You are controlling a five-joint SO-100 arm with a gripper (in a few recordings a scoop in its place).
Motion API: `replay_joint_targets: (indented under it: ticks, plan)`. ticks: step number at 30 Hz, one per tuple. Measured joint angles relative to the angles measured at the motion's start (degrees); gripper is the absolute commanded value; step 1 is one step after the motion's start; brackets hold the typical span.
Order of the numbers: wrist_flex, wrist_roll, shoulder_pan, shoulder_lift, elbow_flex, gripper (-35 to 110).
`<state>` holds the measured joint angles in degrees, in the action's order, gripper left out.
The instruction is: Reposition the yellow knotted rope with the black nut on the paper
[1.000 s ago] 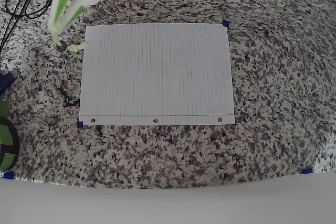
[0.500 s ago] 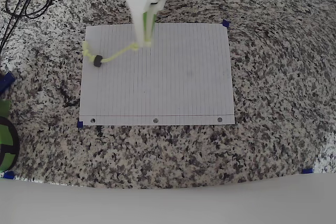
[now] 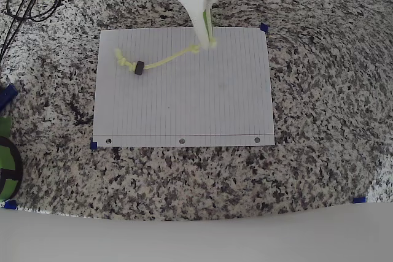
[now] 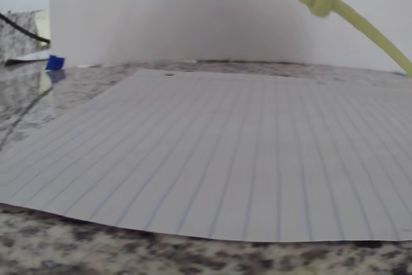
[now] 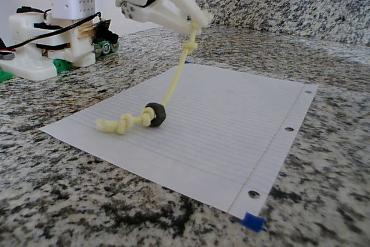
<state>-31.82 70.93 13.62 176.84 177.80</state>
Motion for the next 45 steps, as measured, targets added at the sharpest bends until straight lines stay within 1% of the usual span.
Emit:
replay_joint_targets:
  ticks: [9,17,28,31,36,37,39,41,45]
  plan:
    - [-5.1,-0.6,4.0,0.0,0.2,0]
    - [-6.2,-12.3,7.5,0.0,0.2,0]
    - [-6.4,-19.2,7.8,0.6,1.0,1]
    - [-6.4,-21.6,7.8,0.6,1.0,17]
    - [-5.8,-22.8,7.8,0.7,1.0,34]
    - [-5.6,-22.9,7.8,0.7,1.0,41]
    - [-5.5,-22.9,7.8,0.7,1.0,49]
    - [-5.5,-22.9,7.8,0.7,1.0,51]
    - [-4.9,-24.7,7.8,0.7,1.0,48]
